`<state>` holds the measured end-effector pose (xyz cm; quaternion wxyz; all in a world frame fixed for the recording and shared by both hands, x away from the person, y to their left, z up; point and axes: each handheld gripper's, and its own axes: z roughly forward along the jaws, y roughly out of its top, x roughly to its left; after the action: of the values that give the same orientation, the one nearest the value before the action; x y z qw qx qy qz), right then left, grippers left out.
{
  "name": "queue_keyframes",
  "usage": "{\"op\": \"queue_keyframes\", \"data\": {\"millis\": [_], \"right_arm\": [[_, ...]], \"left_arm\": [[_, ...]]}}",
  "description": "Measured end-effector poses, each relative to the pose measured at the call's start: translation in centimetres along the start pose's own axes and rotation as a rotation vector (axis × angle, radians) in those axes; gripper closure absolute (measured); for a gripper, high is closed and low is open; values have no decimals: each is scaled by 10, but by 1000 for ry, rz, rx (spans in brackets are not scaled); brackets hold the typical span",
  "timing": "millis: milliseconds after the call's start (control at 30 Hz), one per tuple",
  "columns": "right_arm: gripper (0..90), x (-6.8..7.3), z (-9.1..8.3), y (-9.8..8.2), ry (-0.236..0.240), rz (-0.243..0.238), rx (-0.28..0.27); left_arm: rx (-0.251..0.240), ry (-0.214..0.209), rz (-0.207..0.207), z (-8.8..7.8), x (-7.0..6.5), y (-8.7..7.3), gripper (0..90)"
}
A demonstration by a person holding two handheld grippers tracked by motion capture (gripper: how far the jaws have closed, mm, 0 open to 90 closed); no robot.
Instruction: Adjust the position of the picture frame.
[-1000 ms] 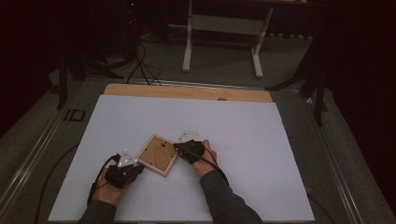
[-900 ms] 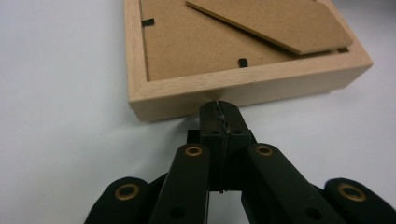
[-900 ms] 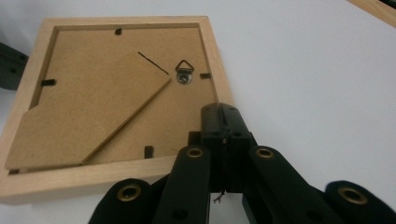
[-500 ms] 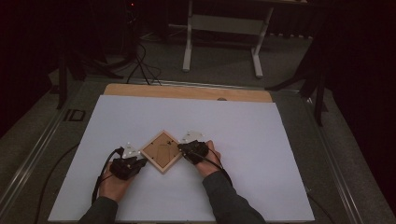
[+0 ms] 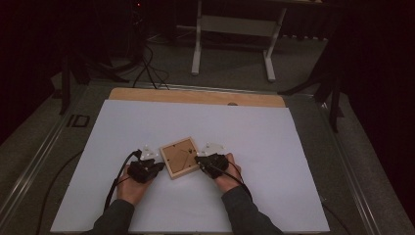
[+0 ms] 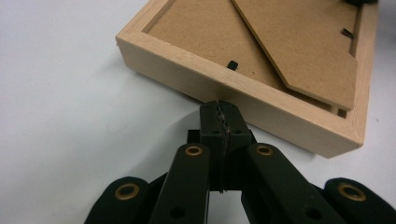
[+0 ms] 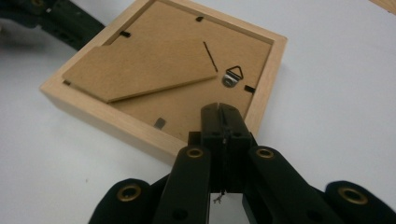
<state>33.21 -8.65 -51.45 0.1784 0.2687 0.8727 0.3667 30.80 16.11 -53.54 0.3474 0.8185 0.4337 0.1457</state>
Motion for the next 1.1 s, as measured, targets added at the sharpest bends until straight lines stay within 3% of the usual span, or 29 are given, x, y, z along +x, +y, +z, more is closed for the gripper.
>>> {"op": "queue_keyframes", "data": {"millis": [167, 367, 700, 1100], "right_arm": [[878, 0, -7, -4, -37, -30, 5], [881, -12, -25, -16, -67, 11, -19], [883, -17, -34, -42, -67, 36, 14], [886, -19, -33, -43, -45, 56, 17]], "left_arm": [[-19, -4, -19, 11, -2, 8, 899], [-11, 2, -11, 18, -4, 17, 898], [-11, 9, -6, 29, -5, 29, 899], [-4, 30, 5, 40, -2, 41, 899]]}}
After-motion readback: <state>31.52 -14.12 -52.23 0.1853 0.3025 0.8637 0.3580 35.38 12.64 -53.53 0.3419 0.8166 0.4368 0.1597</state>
